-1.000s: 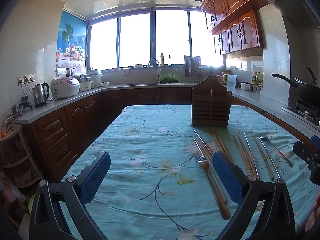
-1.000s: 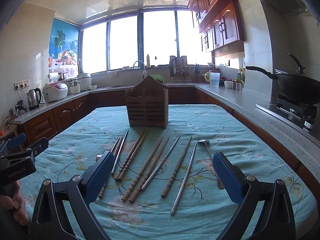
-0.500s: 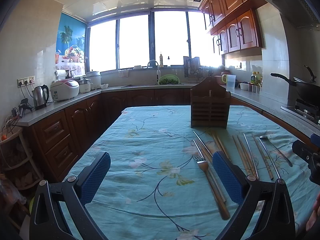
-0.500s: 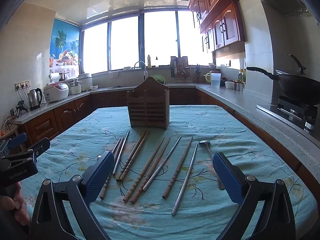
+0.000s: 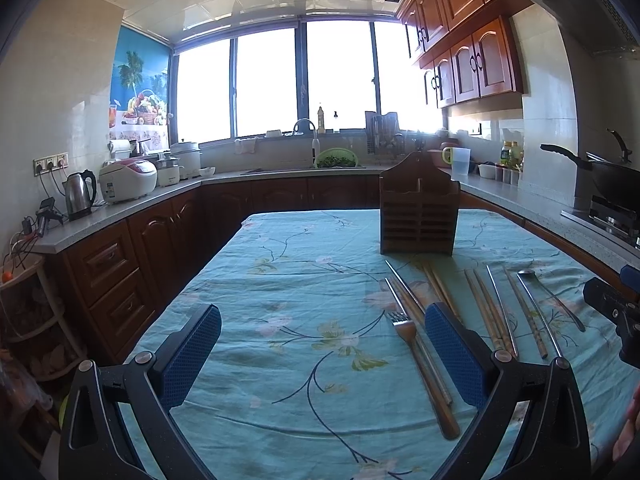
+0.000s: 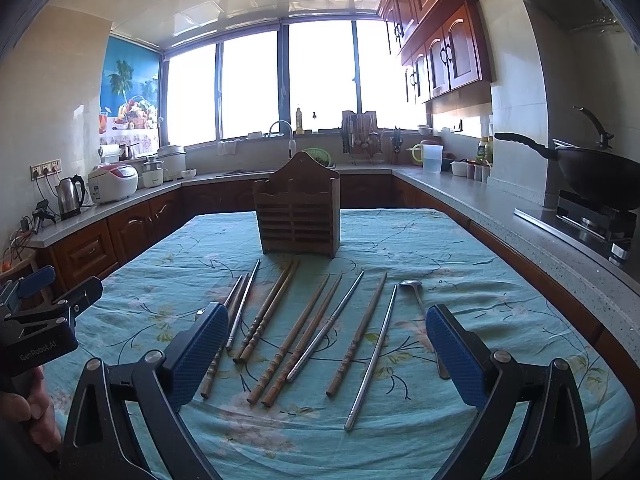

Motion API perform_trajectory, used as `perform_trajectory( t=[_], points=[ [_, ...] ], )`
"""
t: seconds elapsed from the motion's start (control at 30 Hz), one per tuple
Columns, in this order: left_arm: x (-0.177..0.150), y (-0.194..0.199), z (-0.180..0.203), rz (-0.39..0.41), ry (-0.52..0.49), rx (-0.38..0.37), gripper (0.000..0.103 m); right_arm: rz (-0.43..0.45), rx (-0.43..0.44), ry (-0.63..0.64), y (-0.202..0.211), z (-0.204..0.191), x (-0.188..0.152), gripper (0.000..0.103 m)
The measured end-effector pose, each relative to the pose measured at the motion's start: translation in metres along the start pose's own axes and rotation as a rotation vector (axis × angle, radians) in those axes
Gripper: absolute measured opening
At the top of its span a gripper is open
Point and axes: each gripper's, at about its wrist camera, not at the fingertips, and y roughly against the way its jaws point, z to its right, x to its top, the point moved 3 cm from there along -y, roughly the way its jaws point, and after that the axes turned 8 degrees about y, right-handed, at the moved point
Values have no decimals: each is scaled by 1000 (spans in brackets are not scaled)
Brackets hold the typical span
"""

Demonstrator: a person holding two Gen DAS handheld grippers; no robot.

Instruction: Organize utensils

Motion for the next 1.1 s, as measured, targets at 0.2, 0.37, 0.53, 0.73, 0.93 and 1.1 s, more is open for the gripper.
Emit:
perform_trajectory(
  t=[0.2, 0.37, 0.53, 0.73, 0.93, 1.1],
  points=[
    [0, 0, 0, -3, 5, -3, 102, -4, 5, 0, -1, 0, 1, 100],
    [2, -3, -2, -9, 12, -6, 102, -6, 5, 1, -1, -1, 1, 100],
    [2, -10, -4, -33, 28, -11, 102, -9, 7, 3, -2, -2, 2, 100],
    [8, -23, -9, -99, 64, -20, 102, -38, 20, -2, -10, -1, 4, 100],
    [23, -42, -12, -205, 108, -22, 102, -97, 43, -18, -27, 6, 10, 100],
    [38, -71, -15, -298, 128, -35, 102, -164, 78, -62, -48, 16, 13, 100]
  ],
)
